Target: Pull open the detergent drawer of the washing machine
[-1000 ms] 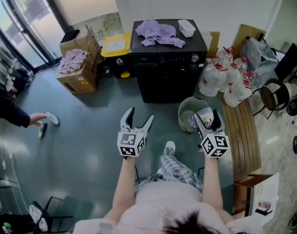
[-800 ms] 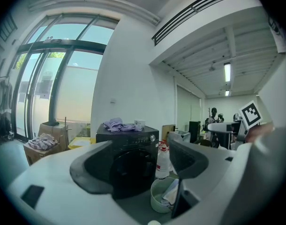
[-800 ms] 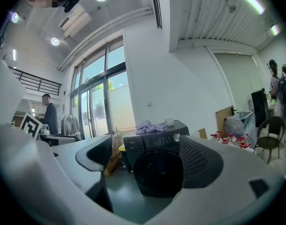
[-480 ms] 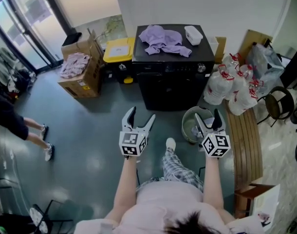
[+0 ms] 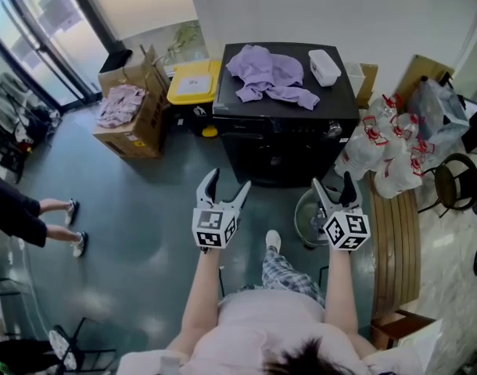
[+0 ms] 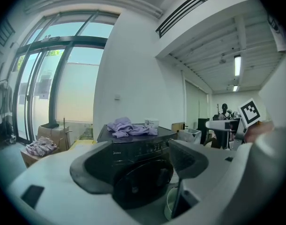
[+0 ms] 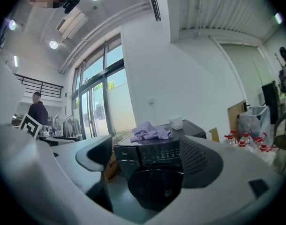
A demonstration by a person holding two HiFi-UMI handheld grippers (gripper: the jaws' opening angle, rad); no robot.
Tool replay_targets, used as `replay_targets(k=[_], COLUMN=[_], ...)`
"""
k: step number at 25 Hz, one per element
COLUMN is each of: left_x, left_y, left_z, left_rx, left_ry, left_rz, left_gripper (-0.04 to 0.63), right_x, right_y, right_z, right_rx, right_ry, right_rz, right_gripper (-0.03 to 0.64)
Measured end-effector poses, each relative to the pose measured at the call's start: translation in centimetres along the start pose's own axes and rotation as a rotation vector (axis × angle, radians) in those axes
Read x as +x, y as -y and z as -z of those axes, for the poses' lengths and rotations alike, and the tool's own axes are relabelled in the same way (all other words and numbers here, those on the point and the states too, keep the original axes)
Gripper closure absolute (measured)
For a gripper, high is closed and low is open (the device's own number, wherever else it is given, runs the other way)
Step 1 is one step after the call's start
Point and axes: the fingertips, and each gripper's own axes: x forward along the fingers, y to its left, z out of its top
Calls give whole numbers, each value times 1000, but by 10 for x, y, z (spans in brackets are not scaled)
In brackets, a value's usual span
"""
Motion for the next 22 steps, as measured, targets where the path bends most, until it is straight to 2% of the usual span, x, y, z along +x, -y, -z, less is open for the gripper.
replay_targets(k=[12, 22], left_x=[116, 168], left_y=[-61, -110], left_z=[-35, -57], left_rx=[-9, 5], left_ry=[2, 24], left_rz=[-74, -111], left_gripper=[235, 236], right_x=[153, 234], right_y=[25, 17], right_z=[-21, -32], right_rx=[1, -25], right_ry=[-30, -47], right_rz=[-99, -151], right_gripper=[175, 175])
